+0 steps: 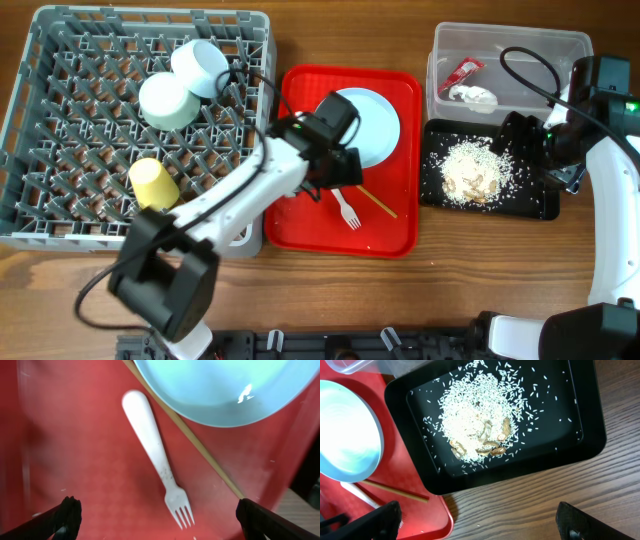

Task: Sort waste into correct bins and load items into the dishwasher rack
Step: 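Grasp the white fork with the left gripper and place it in the rack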

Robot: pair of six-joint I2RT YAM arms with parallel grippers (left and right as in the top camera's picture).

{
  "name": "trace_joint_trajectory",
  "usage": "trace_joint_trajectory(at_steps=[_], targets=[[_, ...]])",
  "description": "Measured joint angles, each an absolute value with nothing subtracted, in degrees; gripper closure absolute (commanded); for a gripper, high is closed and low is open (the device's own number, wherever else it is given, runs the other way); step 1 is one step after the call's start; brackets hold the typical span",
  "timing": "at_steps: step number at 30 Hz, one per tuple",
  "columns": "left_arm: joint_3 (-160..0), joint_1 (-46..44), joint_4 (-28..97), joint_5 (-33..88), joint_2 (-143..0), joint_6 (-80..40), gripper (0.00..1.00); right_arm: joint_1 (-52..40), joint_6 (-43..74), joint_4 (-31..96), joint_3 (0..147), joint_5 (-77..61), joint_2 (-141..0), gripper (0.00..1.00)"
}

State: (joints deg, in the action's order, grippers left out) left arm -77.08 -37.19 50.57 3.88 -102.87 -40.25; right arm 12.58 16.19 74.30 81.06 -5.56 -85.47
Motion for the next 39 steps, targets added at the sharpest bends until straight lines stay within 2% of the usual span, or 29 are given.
trace_joint_trajectory(at_steps=[5, 8, 11, 14, 16, 18, 20, 21, 32, 34, 39], targets=[[-77.0, -40.5, 48.8, 2.8, -110.7, -45.7, 0.03, 12.6, 16.2, 74.3, 81.1, -5.6, -85.5, 0.00], [-76.9, -40.6, 48.9, 2.8, -113.7, -47.9, 0.09, 12.6, 16.2, 74.3, 81.1, -5.6, -85.5, 0.00], [-76.7, -40.6, 49.1, 2.8, -114.8, -48.8, 0.25, 12.6, 16.2, 74.3, 81.1, -5.6, -85.5, 0.00], [-76.6, -40.6, 49.7, 1.8, -115.1, -49.3, 0.55, 12.6, 16.2, 74.3, 81.1, -5.6, -85.5, 0.00], [-76.2, -40.5, 49.8, 1.3, -115.1, -49.9, 0.62, 12.6, 16.2, 74.3, 81.1, -5.6, -85.5, 0.00], [-76.2, -40.5, 49.7, 1.3, -115.1, -49.9, 0.75, 12.6, 16.2, 74.3, 81.1, -5.6, -85.5, 0.00], [-76.2, -40.5, 49.6, 1.3, -115.1, -50.0, 0.76, 12.6, 16.2, 74.3, 81.1, -5.6, -85.5, 0.00], [-76.2, -40.5, 49.5, 1.4, -115.1, -50.1, 0.80, 12.6, 16.2, 74.3, 81.1, -5.6, -85.5, 0.00], [-76.2, -40.5, 49.0, 1.8, -115.1, -50.1, 0.89, 12.6, 16.2, 74.4, 81.1, -5.6, -85.5, 0.00], [-76.2, -40.5, 49.0, 1.8, -115.1, -50.1, 0.96, 12.6, 16.2, 74.6, 81.1, -5.6, -85.5, 0.00], [-75.9, -40.3, 49.1, 1.7, -114.5, -49.9, 0.96, 12.6, 16.2, 74.8, 81.1, -5.6, -85.5, 0.00]])
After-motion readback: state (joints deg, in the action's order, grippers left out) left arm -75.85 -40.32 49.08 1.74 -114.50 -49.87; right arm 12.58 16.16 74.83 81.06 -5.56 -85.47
